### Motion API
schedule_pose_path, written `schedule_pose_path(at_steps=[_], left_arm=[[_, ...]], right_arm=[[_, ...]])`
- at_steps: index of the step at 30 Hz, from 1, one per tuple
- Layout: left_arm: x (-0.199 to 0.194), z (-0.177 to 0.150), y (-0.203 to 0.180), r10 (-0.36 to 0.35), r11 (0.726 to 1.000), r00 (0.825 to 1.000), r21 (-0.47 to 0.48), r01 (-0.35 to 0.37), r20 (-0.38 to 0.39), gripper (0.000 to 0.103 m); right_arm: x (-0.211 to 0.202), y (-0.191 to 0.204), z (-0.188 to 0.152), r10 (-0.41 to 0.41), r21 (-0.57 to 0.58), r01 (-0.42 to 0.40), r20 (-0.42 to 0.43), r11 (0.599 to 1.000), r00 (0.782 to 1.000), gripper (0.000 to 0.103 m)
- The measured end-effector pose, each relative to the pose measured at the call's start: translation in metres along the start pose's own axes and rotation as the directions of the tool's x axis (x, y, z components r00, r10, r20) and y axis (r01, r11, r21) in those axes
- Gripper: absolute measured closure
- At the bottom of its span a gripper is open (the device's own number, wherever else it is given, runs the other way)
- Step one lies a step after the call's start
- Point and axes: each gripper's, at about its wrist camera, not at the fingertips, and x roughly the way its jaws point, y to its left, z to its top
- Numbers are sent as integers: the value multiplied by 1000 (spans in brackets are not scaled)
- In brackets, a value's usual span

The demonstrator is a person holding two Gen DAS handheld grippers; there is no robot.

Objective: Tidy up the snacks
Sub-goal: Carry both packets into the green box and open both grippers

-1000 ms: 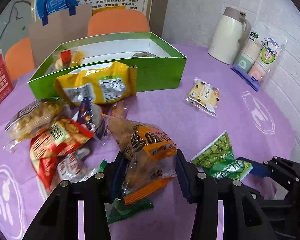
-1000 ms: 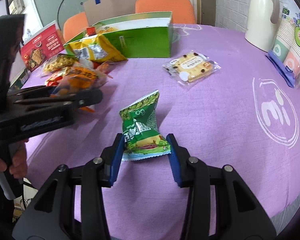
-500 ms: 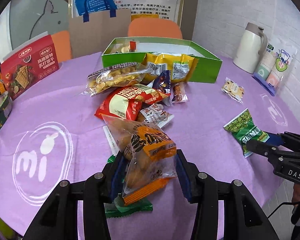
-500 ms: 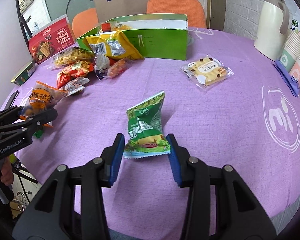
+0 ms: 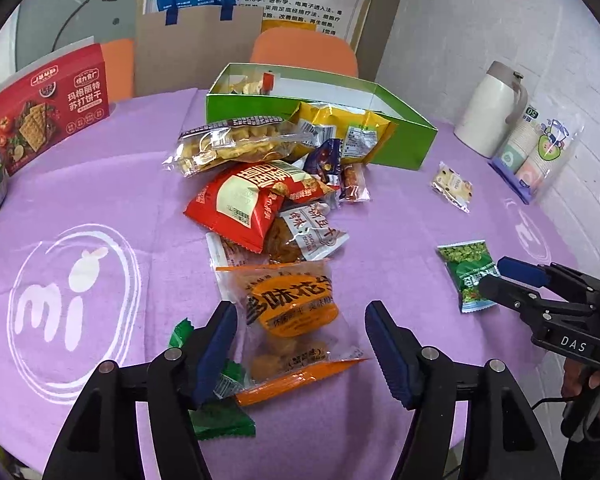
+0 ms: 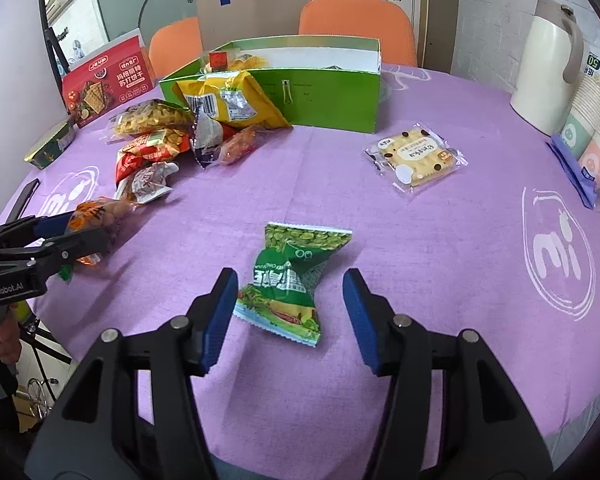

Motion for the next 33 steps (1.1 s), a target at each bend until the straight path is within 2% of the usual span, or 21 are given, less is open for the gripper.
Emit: schedule_pose_path(at_steps=[4, 9, 11, 12, 20, 27, 33], left_arm=[[4, 3, 10, -26, 999, 999, -42, 26, -18, 35], [11, 5, 10, -23, 999, 999, -25, 23, -27, 38], [12, 5, 10, -36, 999, 999, -21, 36, -32, 47], [13, 5, 10, -36, 999, 999, -17, 35, -33, 52], [6, 4, 7, -33, 999, 999, -7, 33, -32, 57], [-34, 25, -2, -97, 995, 993, 41, 95, 63, 57], [-48, 80, -4, -128, 991, 980, 44, 123, 151, 57]], right_arm=[[9, -1, 2, 17, 14, -17, -19, 1000, 1000, 46], [19, 5, 3, 7, -10, -7, -35, 1000, 999, 47], [21, 5, 2, 11, -12, -12, -33, 1000, 999, 51], [21, 7, 3, 3, -20, -3, -31, 1000, 1000, 61], [13, 5, 5, 15, -9, -15, 4, 1000, 1000, 71], [-15, 7, 27, 44, -22, -42, 103, 999, 994, 72], [-29, 2, 70, 73, -18, -71, 197, 997, 978, 72]])
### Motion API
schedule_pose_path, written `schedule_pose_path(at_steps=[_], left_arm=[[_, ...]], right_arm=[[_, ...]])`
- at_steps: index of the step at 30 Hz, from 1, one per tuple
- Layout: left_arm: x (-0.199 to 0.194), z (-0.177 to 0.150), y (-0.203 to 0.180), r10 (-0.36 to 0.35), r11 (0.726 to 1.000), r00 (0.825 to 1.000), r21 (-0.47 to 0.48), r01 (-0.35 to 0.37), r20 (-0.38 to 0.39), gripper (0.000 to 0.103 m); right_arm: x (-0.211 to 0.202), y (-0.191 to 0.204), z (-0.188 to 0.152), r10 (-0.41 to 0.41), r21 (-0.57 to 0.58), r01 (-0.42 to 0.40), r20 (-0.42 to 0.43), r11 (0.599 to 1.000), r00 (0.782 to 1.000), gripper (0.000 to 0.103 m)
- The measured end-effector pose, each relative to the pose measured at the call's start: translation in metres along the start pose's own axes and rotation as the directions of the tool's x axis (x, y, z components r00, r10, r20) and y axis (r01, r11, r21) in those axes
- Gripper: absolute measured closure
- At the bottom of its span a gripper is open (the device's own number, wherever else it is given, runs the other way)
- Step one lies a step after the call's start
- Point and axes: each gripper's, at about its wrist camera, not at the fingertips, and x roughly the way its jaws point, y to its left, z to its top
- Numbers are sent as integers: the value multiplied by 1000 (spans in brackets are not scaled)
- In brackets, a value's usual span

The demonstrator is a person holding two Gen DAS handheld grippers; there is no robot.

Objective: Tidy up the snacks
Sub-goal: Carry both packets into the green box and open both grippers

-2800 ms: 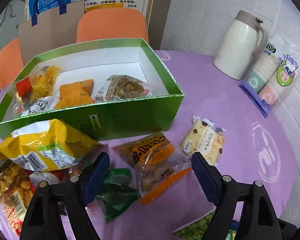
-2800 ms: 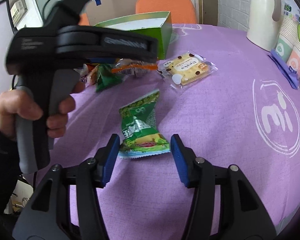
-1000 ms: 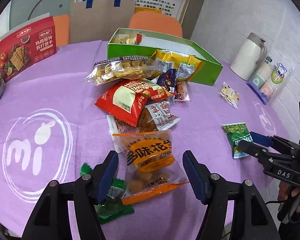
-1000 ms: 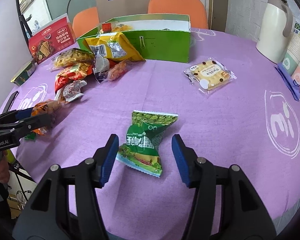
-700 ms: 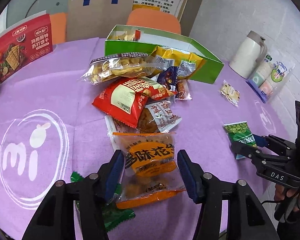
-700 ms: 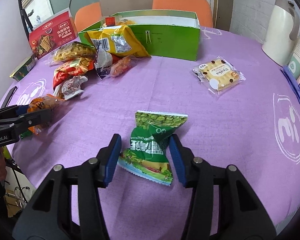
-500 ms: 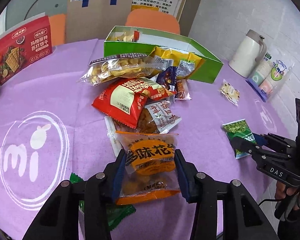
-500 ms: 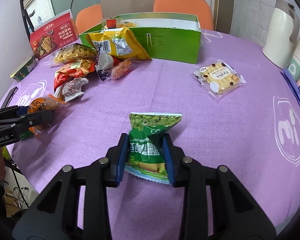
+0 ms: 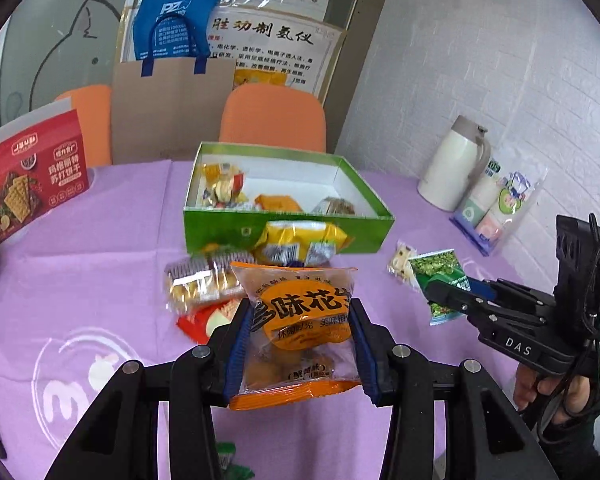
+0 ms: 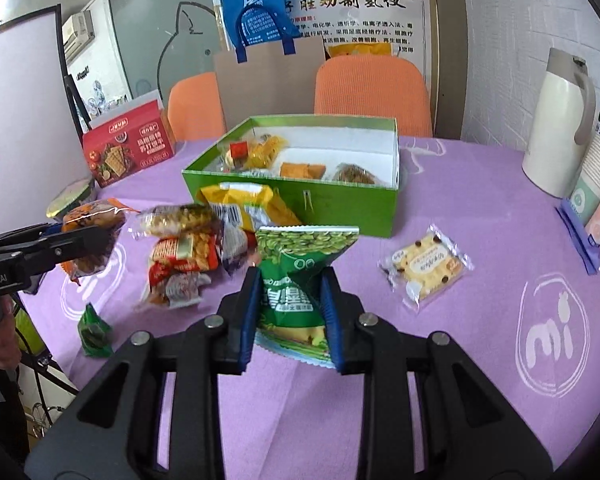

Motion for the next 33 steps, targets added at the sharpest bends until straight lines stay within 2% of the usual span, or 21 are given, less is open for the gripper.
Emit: schedule_pose_path(at_steps=[6, 12, 21, 25, 26, 27, 28, 29, 30, 33], left_arm=[[25, 57, -4, 34, 999, 999, 21, -35, 36, 57], [76, 99, 1, 50, 999, 999, 0, -50, -17, 57], [139, 119, 10, 79, 997, 992, -3, -80, -100, 56], [159, 117, 14, 86, 996, 988, 4, -87, -131, 55], [163, 115, 15, 86, 996, 987, 2, -87, -136, 52], [167, 115, 17, 87, 996, 986, -2, -88, -141, 37], [168, 113, 19, 94, 995, 985, -8, -96, -142, 27], [168, 111, 21, 110, 993, 985, -19, -114, -132, 12], [166, 111, 21, 121, 992, 986, -24, -125, -111, 10], [163, 109, 23, 142, 989, 986, -15, -144, -89, 10]], right_arm=[[22, -4, 48, -6, 0, 6, 47, 1000, 999, 72], [63, -21, 79, 2, 36, -3, 35, 999, 999, 72], [109, -43, 98, -7, 64, 6, 11, 998, 1000, 71], [126, -43, 96, -21, 23, 21, -14, 1000, 1000, 70], [132, -42, 95, -25, 0, 25, -29, 1000, 999, 70], [136, -41, 94, -33, -17, 32, -34, 999, 999, 62], [138, -40, 91, -56, -39, 55, -31, 998, 998, 43], [138, -40, 89, -76, -49, 75, -21, 996, 997, 35], [136, -40, 86, -89, -58, 88, -6, 994, 996, 27], [135, -44, 80, -83, -49, 83, -12, 995, 996, 24]])
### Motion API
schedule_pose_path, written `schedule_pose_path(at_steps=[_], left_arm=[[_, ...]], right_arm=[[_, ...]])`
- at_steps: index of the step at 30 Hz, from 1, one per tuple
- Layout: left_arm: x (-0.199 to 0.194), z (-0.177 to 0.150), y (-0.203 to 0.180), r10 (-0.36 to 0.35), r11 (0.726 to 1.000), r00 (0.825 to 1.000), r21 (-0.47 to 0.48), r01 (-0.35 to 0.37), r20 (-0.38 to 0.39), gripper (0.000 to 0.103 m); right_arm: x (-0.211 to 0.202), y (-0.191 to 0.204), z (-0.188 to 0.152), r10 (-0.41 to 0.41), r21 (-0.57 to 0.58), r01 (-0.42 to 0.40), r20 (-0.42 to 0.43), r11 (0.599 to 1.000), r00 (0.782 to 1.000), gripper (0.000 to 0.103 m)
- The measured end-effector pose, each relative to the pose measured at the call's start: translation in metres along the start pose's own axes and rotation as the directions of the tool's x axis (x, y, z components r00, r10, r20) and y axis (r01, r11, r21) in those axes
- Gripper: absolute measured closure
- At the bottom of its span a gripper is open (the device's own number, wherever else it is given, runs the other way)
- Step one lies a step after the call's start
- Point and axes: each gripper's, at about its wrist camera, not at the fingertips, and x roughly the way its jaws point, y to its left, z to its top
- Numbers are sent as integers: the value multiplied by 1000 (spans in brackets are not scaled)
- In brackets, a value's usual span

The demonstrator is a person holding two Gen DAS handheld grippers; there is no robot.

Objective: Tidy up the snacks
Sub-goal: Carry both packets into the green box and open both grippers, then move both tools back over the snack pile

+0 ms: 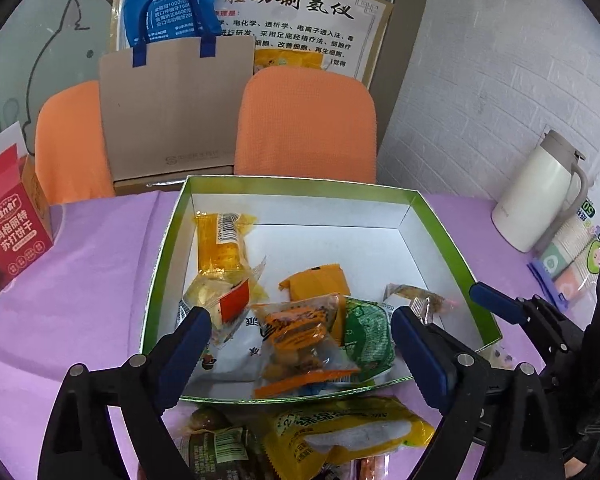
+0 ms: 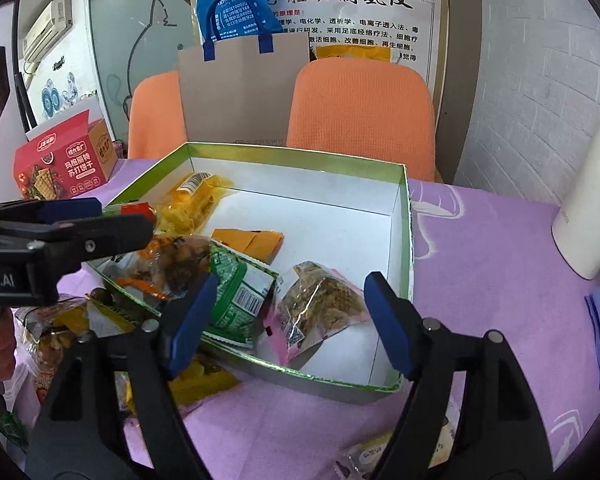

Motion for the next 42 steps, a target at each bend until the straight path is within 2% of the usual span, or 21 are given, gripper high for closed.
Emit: schedule_pose_path(at_steps=[1, 6, 13, 19, 23, 26, 28, 31, 37, 41, 42], left_arm=[[0, 0, -1, 10, 1000, 1000, 1, -10, -4, 10], [-17, -1, -6, 0, 1000, 1000, 16, 0, 13, 10], [-76, -12, -19, -10, 998, 997, 64, 5, 76, 10], [-139, -47, -23, 21, 993, 989, 110, -37, 144, 10], [-171, -83, -14, 49, 991, 984, 113, -69, 168, 10], [-180, -110, 3, 40, 995, 989, 81, -53, 144, 10], [-181, -129, 14, 61, 997, 990, 48, -67, 127, 10], [-175, -161, 33, 78, 997, 994, -2, -78, 70, 10], [-150, -209, 54, 46, 995, 998, -88, -50, -52, 11], [-144, -226, 57, 35, 994, 995, -99, -44, -94, 25], [-144, -229, 58, 27, 994, 995, -105, -37, -97, 26]], right_arm=[[0, -2, -1, -5, 6, 5, -4, 1000, 1000, 20], [-15, -5, -1, -1, 40, 2, -3, 999, 1000, 20], [-68, -2, -4, -8, 61, 5, 51, 998, 999, 15], [-121, 6, -20, -16, 79, 8, 92, 997, 996, 11], [-148, 15, -41, 23, 84, -33, 117, 996, 993, 8], [-154, 20, -62, 51, 87, -60, 99, 994, 994, 8], [-154, 22, -77, 53, 94, -60, 80, 994, 995, 8], [-150, 18, -98, 34, 121, -39, 45, 992, 998, 8], [-139, -5, -130, -15, 225, 23, -35, 974, 999, 8], [-130, -24, -132, -69, 271, 87, -74, 959, 995, 8], [-126, -28, -130, -79, 281, 99, -82, 954, 994, 8]])
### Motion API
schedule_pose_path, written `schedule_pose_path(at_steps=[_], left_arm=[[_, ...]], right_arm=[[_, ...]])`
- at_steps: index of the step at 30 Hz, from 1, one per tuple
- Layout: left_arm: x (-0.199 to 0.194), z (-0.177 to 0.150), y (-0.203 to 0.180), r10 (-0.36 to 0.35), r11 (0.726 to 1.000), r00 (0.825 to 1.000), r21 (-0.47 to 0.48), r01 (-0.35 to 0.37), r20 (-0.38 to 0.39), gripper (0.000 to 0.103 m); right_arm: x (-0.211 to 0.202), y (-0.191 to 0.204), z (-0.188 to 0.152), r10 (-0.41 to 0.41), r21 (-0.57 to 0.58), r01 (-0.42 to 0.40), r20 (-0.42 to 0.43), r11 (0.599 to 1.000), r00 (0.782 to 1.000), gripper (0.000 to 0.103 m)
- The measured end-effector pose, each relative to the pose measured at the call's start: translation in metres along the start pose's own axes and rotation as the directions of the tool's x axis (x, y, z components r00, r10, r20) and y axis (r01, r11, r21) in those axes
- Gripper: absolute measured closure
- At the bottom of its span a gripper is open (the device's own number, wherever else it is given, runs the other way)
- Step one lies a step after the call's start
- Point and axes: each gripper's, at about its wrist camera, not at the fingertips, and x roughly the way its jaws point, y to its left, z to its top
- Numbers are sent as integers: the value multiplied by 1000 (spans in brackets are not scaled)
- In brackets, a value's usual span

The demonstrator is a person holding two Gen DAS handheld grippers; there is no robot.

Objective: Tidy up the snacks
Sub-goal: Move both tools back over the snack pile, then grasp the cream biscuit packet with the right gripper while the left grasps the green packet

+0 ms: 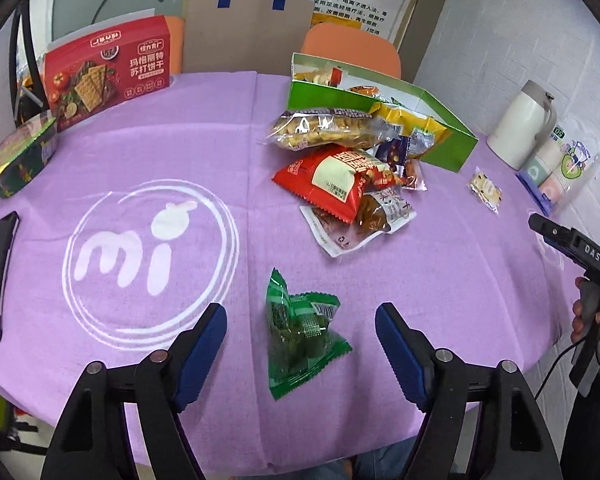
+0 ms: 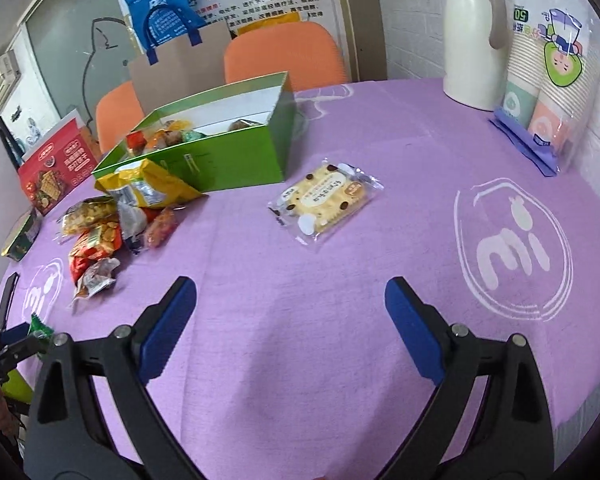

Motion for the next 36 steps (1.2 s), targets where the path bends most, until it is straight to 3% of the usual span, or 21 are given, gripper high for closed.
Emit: schedule_pose_path(at_steps=[7, 11, 14, 17, 19, 22, 27, 30, 32, 33, 34, 36], left_arm=[[5, -7, 1, -8, 1000, 1000, -4, 8, -12, 33], [10, -6, 1, -19, 1000, 999, 0, 19, -30, 47], [14, -7, 2, -12, 1000, 999, 0, 12, -38, 51], [15, -4, 3, -20, 1000, 999, -1, 20, -40, 63], [16, -3, 5, -25, 1000, 999, -2, 25, -42, 66], [18, -1, 5, -29, 1000, 999, 1, 29, -41, 68], [23, 3, -2, -43, 999, 998, 10, 44, -45, 69], [25, 5, -6, -43, 999, 998, 13, 44, -43, 69], [25, 4, -9, -43, 999, 998, 15, 43, -42, 69], [25, 4, -10, -43, 999, 998, 17, 44, -43, 69], [24, 4, -11, -39, 999, 998, 19, 40, -42, 69], [23, 5, -11, -27, 999, 999, 22, 27, -32, 69]], right_arm=[[43, -15, 32, -81, 121, 86, -51, 989, 995, 8], [64, -20, 48, -108, 205, 120, -69, 971, 992, 8], [77, -21, 58, -164, 241, 179, -79, 954, 983, 10], [92, -21, 60, -174, 235, 195, -107, 952, 979, 36], [90, -16, 59, -179, 187, 194, -92, 963, 979, 55], [84, -10, 54, -97, 114, 107, -89, 988, 991, 69], [71, 15, 30, -34, -85, 24, -124, 996, 992, 76], [66, 19, 25, -66, -88, 55, -119, 995, 991, 75], [64, 16, 32, -69, -5, 69, -104, 998, 992, 47], [65, 14, 37, -95, 37, 99, -86, 994, 992, 24], [66, 14, 42, -140, 65, 144, -69, 987, 988, 17], [74, 17, 54, -196, 98, 202, -64, 974, 978, 17]])
